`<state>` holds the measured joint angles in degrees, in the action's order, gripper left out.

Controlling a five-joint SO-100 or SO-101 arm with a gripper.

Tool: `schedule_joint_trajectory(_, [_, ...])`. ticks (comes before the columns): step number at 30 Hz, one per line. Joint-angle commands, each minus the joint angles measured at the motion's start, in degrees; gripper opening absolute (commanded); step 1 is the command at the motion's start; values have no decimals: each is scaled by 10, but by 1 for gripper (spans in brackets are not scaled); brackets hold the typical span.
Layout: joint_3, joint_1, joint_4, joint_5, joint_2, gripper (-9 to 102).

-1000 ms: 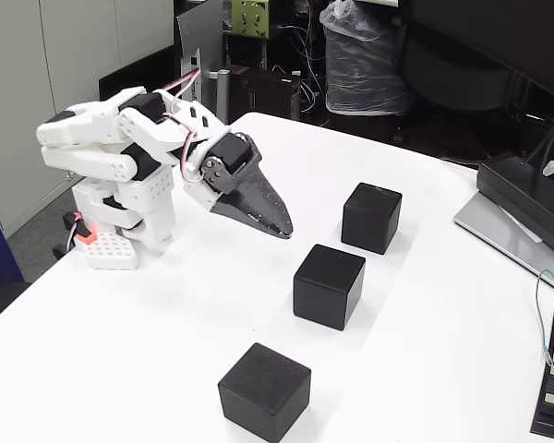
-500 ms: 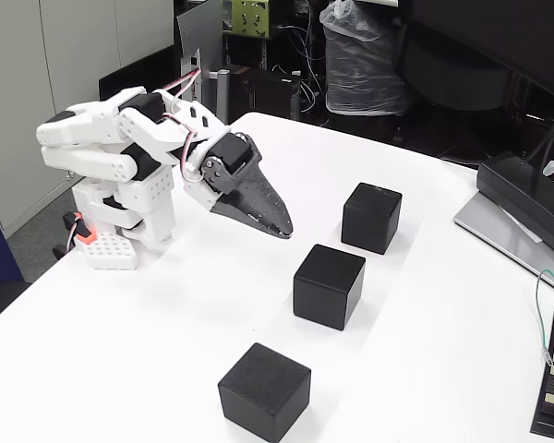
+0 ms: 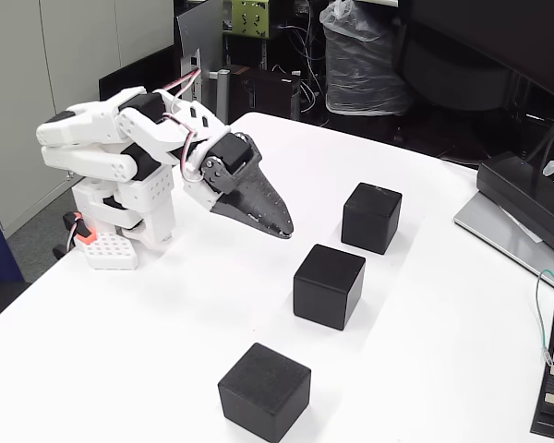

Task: Stack the 3 blocks

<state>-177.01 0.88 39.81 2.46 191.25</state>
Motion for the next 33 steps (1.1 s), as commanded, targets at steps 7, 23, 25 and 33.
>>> schedule_joint_trajectory(7, [3, 1, 5, -10, 0, 0])
schedule_joint_trajectory(23, [3, 3, 10, -120, 0, 3])
schedule_joint_trajectory(25, [3, 3, 10, -120, 0, 7])
schedule_joint_trajectory(33, [4, 3, 11, -120, 0, 27])
